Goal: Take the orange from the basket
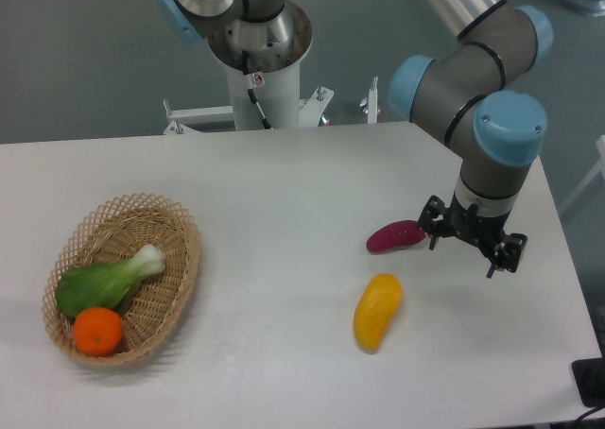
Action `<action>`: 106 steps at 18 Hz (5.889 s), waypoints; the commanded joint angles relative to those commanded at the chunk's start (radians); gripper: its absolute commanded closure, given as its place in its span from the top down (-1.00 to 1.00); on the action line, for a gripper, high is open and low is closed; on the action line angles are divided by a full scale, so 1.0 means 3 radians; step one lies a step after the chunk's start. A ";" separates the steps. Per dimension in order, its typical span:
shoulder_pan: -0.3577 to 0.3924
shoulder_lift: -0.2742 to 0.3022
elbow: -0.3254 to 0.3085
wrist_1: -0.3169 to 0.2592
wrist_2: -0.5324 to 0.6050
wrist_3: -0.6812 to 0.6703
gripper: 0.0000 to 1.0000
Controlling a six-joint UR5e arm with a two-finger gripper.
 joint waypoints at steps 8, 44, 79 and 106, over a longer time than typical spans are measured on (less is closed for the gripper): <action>-0.0005 -0.0005 0.0000 -0.0005 0.0000 -0.0005 1.00; -0.2275 -0.0148 0.0041 0.0251 -0.0266 -0.3670 1.00; -0.2684 -0.0583 -0.0020 0.0511 -0.0199 -0.3988 0.11; -0.1540 0.0158 -0.0378 0.0506 -0.0153 -0.2926 0.20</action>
